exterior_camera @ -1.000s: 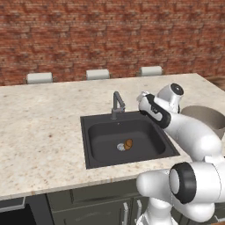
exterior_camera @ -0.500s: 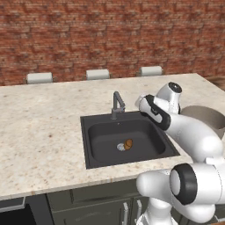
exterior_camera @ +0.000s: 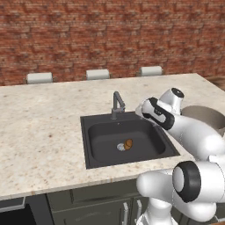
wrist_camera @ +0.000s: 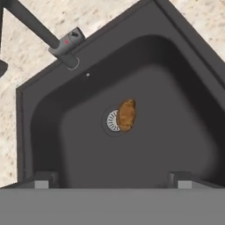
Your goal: Dump the potato from the pot into the sink. Then turn on the water and wash the potato. Then turn off the water and put the potato back in the pot.
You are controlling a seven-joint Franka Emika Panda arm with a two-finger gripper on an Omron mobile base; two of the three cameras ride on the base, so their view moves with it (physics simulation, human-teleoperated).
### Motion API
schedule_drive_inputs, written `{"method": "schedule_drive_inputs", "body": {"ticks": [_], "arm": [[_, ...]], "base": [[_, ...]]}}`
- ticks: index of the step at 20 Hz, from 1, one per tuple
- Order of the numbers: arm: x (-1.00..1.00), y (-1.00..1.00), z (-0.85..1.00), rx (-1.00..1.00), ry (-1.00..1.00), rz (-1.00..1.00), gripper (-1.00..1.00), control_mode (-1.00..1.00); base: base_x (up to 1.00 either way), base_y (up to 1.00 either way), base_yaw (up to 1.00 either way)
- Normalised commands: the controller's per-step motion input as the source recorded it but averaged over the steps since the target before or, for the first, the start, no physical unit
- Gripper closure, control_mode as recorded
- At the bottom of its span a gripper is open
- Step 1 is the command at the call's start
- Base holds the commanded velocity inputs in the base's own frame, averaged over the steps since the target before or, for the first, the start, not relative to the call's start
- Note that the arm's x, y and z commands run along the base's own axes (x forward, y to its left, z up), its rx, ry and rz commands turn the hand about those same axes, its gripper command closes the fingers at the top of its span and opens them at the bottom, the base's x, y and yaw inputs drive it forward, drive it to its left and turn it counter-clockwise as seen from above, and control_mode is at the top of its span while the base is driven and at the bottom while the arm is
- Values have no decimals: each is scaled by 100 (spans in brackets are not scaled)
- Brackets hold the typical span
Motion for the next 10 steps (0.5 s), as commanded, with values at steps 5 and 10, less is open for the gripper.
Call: {"method": "schedule_drive_inputs", "body": {"ticks": [5, 10], "arm": [[1, 3, -36, 0, 4, 10, -100, -100], [2, 10, -39, 0, 2, 5, -100, -100]], "base": [[0, 0, 0], [0, 0, 0]]}}
